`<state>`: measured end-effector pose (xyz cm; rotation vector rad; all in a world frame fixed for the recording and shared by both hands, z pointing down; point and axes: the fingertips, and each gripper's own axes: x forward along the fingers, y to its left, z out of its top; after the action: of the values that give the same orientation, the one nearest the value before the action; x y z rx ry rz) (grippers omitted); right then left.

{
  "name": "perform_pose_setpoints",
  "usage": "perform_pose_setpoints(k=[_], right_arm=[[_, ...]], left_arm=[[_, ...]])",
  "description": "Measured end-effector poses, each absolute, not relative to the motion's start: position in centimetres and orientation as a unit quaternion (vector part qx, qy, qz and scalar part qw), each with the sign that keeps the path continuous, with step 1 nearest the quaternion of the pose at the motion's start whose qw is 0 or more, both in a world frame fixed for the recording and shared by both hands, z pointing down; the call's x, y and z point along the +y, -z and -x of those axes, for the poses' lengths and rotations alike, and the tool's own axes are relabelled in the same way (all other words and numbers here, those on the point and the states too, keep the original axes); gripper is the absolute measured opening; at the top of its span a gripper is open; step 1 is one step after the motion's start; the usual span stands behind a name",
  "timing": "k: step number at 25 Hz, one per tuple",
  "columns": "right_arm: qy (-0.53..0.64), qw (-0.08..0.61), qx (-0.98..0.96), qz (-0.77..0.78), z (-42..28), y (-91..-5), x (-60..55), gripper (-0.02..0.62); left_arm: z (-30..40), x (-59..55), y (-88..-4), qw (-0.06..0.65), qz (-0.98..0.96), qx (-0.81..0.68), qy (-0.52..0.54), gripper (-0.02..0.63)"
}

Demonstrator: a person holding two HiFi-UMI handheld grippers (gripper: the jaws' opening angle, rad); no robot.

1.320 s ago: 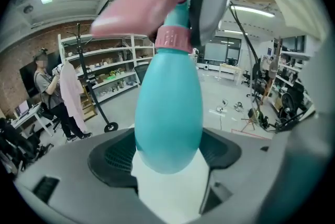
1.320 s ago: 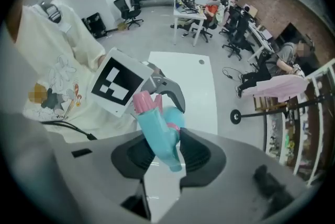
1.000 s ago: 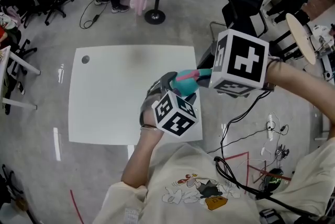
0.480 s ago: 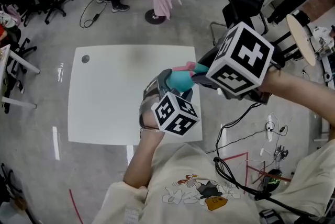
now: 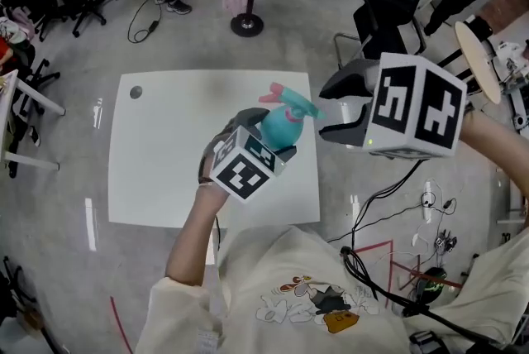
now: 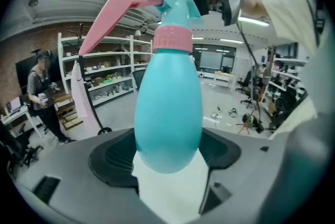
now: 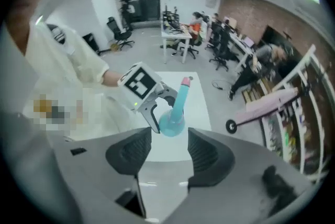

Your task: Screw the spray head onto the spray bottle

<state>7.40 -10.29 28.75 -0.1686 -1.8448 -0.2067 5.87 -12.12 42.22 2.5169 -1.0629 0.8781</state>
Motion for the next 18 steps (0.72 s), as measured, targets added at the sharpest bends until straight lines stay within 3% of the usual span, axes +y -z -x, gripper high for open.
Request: perform_pose_setpoints(k=[6,18], right_arm=[[0.332,0.546,-0.742,0.202,-8.2,-26.3,-8.5,0.215],[0.450,0.501,-0.638,0.372,-9.0,-30.7,-3.6,0.215]], left_arm=[[-6.8,-8.9,-42.5,0.141,-0.911,-0.205,-0.329,0.371],[-10.0,-2.2,-46.9,0.100,-0.931,0.080,-0.343,0.371]])
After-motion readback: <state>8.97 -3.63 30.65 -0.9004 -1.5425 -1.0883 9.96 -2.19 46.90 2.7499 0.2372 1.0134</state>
